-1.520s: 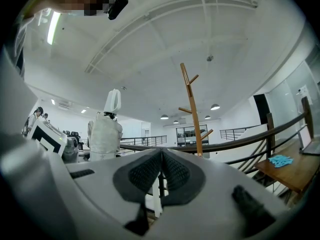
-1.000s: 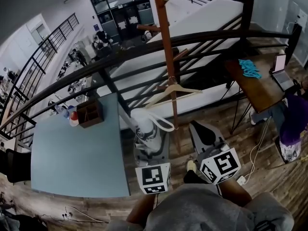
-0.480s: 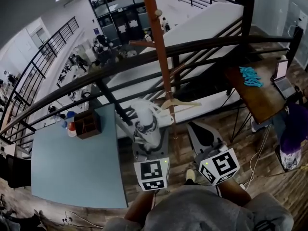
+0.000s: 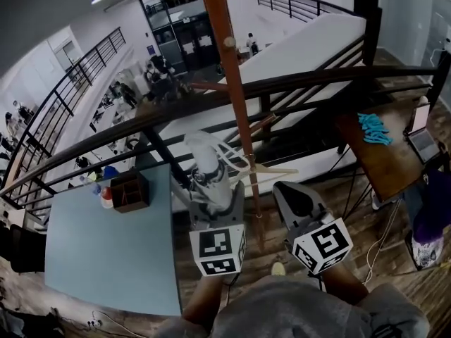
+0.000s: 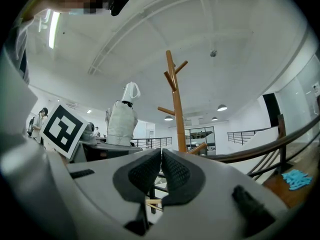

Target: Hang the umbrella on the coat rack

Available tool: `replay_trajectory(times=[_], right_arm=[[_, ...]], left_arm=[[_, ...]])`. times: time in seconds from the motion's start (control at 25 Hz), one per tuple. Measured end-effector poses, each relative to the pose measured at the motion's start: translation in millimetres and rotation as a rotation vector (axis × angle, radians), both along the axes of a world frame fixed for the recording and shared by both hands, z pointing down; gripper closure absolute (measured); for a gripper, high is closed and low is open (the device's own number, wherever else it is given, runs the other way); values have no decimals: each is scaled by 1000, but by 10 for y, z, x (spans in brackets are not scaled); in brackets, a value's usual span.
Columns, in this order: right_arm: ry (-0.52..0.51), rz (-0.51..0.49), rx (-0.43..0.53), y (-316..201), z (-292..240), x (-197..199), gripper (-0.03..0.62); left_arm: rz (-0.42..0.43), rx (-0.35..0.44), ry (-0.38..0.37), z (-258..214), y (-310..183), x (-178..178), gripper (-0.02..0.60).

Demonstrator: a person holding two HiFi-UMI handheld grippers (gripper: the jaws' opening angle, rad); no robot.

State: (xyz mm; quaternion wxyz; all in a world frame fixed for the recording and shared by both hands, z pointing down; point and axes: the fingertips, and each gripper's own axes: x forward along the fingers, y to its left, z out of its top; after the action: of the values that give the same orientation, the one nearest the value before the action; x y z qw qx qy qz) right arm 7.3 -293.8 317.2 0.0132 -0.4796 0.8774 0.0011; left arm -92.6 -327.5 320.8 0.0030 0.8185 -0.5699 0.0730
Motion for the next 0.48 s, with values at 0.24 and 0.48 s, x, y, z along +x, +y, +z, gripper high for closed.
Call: replay_trajectory(times=[0.24,0.48], right_arm=[[3,-29,14,-185,-8,79,569],[-2,-58,17,-356,6,172,569]], left_arm=[[-25,39,-18,-251,-236,76,330],[-34,62,-18,-448,-416,143,330]])
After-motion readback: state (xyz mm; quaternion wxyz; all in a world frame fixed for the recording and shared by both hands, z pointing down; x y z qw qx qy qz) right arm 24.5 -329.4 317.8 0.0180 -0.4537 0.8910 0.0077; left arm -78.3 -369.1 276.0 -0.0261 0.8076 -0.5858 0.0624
